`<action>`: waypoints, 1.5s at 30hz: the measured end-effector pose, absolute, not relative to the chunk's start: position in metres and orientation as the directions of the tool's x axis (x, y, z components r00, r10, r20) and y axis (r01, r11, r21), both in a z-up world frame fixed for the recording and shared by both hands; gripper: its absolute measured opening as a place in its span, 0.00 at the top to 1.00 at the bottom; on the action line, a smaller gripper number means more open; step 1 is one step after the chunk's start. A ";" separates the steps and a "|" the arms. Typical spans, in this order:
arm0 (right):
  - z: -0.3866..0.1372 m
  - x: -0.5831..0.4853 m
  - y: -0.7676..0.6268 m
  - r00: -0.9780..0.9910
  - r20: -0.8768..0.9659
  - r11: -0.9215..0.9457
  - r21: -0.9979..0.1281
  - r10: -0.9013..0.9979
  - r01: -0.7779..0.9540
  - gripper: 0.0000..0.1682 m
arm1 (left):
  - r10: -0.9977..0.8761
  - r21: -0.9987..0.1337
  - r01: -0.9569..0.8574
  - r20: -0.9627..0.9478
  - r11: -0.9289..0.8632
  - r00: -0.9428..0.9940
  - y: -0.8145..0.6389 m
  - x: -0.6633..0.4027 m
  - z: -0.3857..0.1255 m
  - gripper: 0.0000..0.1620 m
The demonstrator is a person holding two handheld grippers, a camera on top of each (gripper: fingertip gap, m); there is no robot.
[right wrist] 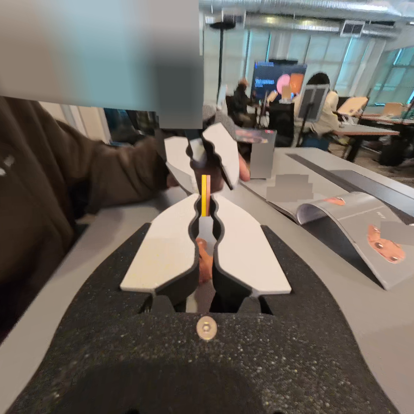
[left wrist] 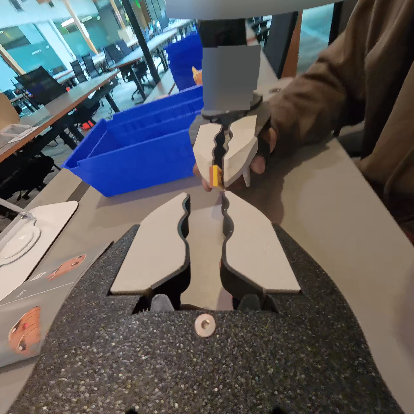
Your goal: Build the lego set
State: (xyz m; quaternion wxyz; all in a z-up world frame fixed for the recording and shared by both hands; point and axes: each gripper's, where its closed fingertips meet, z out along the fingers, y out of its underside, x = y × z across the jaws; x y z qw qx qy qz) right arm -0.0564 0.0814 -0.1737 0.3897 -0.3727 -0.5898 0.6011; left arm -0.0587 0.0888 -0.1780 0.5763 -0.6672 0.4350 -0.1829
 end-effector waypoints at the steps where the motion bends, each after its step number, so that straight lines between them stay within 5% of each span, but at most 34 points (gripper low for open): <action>1: -0.170 -0.055 0.082 -0.430 -0.025 -0.052 -0.997 0.902 -0.050 0.96 | -0.801 -0.940 -0.338 -0.236 0.045 0.549 0.087 -0.057 -0.176 0.84; 10: -0.164 -0.053 0.083 -0.467 -0.097 -0.157 -0.983 0.879 -0.092 0.96 | -0.840 -0.993 -0.115 -0.072 0.012 0.538 0.087 -0.045 -0.162 0.92; 33: -0.162 -0.051 0.083 -0.462 -0.056 -0.108 -0.990 0.885 -0.086 0.96 | -0.866 -1.000 -0.011 -0.006 0.000 0.500 0.087 -0.042 -0.160 0.96; 35: -0.158 -0.049 0.084 -0.471 -0.070 -0.136 -0.985 0.879 -0.108 0.90 | -0.867 -0.999 0.050 0.021 0.005 0.498 0.088 -0.047 -0.156 0.96; 39: -0.148 -0.044 0.086 -0.464 -0.006 -0.101 -0.979 0.886 -0.180 0.78 | -0.904 -0.960 0.252 0.213 -0.123 0.370 0.084 -0.058 -0.144 0.96; 45: -0.146 -0.040 0.073 -0.441 0.182 0.075 -0.966 0.879 -0.248 0.75 | -0.890 -0.849 0.359 0.446 -0.388 0.092 0.074 -0.051 -0.144 0.96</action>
